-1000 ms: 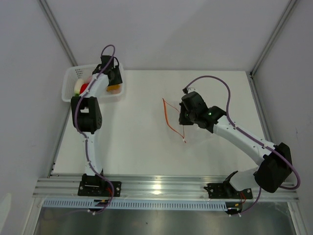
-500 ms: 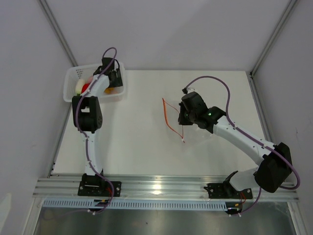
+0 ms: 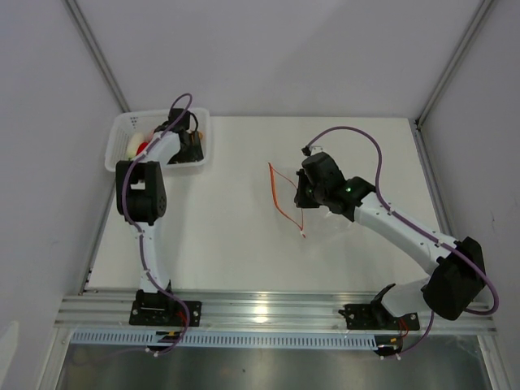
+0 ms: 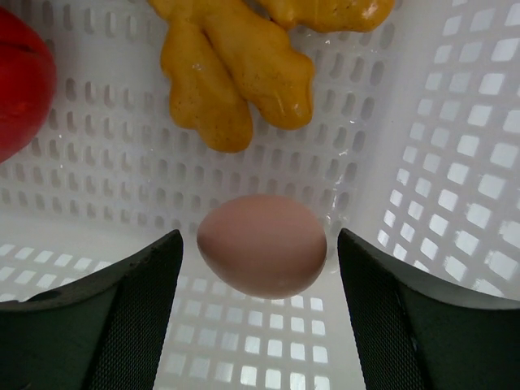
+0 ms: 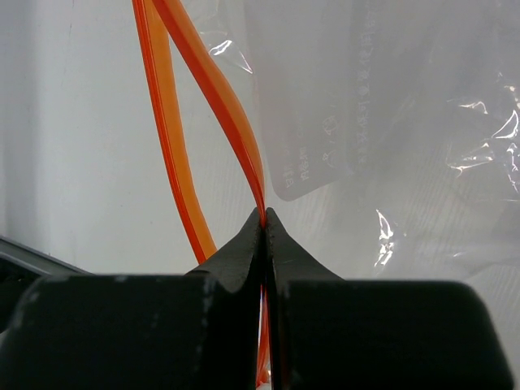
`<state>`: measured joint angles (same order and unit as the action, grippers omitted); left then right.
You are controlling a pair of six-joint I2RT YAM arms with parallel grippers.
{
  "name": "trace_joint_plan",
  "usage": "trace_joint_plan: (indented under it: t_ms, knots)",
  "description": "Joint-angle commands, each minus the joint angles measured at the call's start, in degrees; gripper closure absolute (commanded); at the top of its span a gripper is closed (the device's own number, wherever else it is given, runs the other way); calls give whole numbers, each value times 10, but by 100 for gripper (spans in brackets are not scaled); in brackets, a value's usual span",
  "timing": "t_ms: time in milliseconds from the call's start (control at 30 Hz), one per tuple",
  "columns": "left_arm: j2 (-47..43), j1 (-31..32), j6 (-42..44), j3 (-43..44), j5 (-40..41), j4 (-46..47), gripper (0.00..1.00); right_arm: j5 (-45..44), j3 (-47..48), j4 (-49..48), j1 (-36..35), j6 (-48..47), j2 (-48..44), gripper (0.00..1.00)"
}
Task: Place the food in the zip-top bag and seal the zipper
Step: Pick up the fake food from the corner of the board.
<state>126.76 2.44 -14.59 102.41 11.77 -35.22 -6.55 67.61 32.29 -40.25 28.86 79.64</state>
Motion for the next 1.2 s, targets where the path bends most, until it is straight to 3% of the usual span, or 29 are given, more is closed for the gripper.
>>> trace_joint_plan:
  t_ms: [0,333,600,800,1167]
  knots:
    - [-48,-9,-8,8,-31,-20,21,3,1,-7,2,8,-24,100]
    - [-36,-12,-3,4,-61,-33,27,-4,3,0,-5,12,-35,100]
    - [-18,-13,14,20,-49,-55,19,-3,5,-6,-5,13,-37,100]
    - [0,-14,16,47,-56,-79,18,-3,4,-6,-5,15,-35,100]
    - [5,-15,0,29,-91,-74,28,-7,0,-2,-5,16,-44,100]
